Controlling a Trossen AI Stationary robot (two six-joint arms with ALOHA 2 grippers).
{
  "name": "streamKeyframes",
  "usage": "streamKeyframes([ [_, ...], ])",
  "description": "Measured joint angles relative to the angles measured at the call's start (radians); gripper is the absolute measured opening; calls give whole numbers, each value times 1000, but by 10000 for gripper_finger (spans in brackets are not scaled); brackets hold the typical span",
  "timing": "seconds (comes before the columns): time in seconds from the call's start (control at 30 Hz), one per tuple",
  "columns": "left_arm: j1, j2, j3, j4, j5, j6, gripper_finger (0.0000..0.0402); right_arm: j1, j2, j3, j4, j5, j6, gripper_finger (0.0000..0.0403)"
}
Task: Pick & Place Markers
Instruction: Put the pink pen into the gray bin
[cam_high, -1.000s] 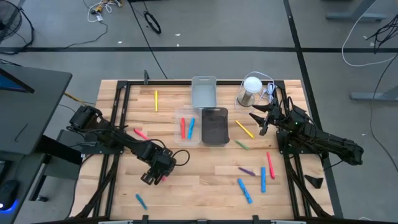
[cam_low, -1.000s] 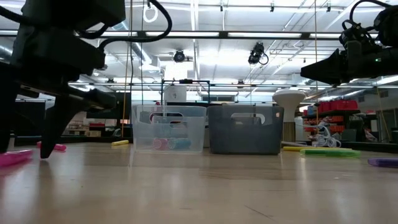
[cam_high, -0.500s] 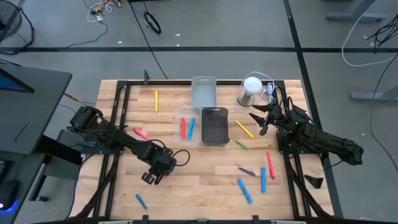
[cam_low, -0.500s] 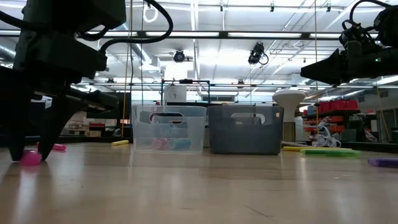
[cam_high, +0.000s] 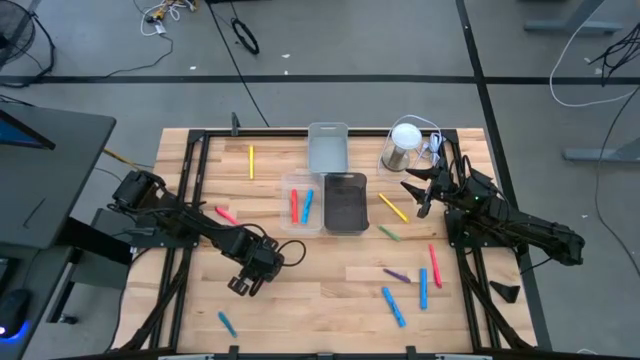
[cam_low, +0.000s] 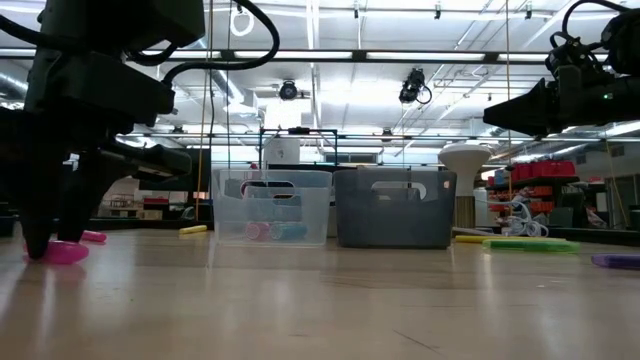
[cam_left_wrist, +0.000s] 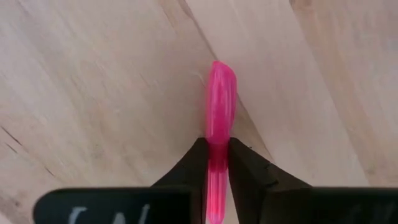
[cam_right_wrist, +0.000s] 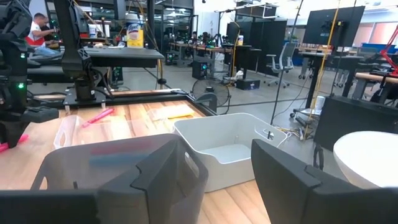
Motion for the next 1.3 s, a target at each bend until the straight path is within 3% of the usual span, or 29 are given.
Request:
streamKeyframes([
  [0.37,37,-65,74,-105,-10,-112,46,0,0,0,0,0,0,208],
  [0.63,69,-105,129,-208,-17,-329,43,0,0,0,0,0,0,208],
  [1.03,120,-191,148,-261,-21,-761,45,0,0,0,0,0,0,208],
  [1.3,133,-227,148,-334,-45,-1200,44,0,0,0,0,0,0,208],
])
